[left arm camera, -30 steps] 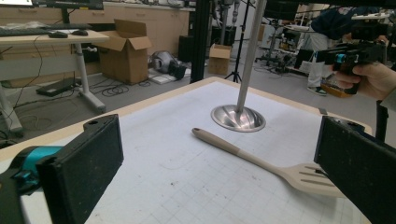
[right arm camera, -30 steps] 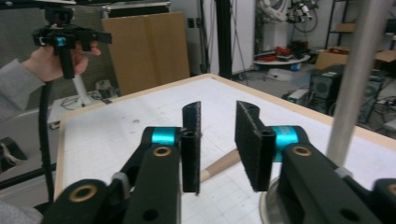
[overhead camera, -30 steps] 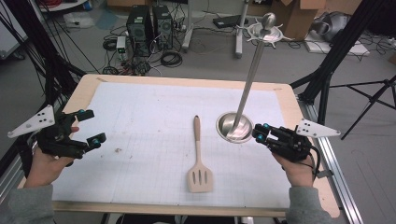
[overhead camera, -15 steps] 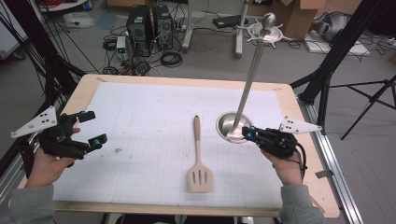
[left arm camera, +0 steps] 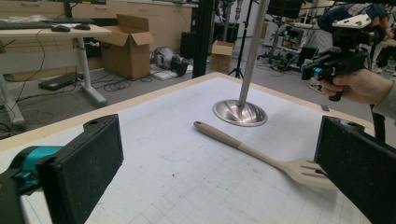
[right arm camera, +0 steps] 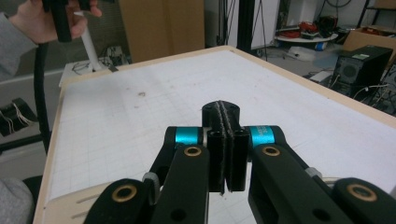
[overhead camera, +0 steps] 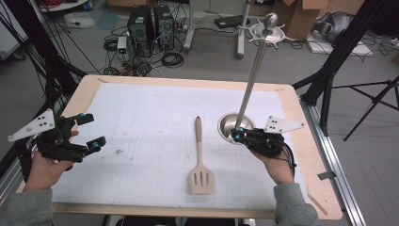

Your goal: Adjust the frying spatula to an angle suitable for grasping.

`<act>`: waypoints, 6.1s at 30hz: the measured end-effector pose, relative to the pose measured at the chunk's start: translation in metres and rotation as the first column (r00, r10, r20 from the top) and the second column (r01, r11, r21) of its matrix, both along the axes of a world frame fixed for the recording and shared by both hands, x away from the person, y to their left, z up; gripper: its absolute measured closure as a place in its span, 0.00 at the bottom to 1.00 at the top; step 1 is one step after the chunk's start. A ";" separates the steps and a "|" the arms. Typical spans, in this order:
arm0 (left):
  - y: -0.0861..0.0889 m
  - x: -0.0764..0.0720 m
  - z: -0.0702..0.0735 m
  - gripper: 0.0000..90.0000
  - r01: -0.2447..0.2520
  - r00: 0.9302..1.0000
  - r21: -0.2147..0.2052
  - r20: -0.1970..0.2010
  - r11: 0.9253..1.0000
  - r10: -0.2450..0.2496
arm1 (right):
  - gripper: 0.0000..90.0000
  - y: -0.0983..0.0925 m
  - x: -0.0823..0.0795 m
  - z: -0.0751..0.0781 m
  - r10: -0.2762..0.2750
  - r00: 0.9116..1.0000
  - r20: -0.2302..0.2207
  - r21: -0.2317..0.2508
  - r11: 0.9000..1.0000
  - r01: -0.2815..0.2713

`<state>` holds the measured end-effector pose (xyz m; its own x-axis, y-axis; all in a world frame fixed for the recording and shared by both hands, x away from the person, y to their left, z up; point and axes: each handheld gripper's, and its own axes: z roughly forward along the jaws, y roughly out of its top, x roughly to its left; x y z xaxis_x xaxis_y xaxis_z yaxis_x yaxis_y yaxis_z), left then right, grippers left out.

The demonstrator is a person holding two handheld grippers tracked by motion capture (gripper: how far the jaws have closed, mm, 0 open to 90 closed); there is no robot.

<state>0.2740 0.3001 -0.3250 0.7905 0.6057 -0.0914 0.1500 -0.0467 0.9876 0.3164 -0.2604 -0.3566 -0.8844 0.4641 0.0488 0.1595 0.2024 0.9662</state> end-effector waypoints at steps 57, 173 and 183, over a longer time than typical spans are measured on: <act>0.002 -0.001 -0.009 0.03 0.003 1.000 0.007 -0.024 1.000 -0.002 | 1.00 0.086 0.037 -0.062 0.079 0.989 -0.128 -0.193 0.976 -0.103; -0.001 0.005 -0.011 0.03 0.017 0.999 0.000 -0.047 1.000 -0.017 | 1.00 0.047 0.008 -0.082 0.017 0.971 -0.240 -0.240 0.968 -0.077; 0.000 0.002 -0.011 0.03 0.016 0.999 -0.002 -0.044 1.000 -0.016 | 1.00 0.034 0.032 -0.090 -0.122 0.961 -0.248 -0.272 0.961 0.052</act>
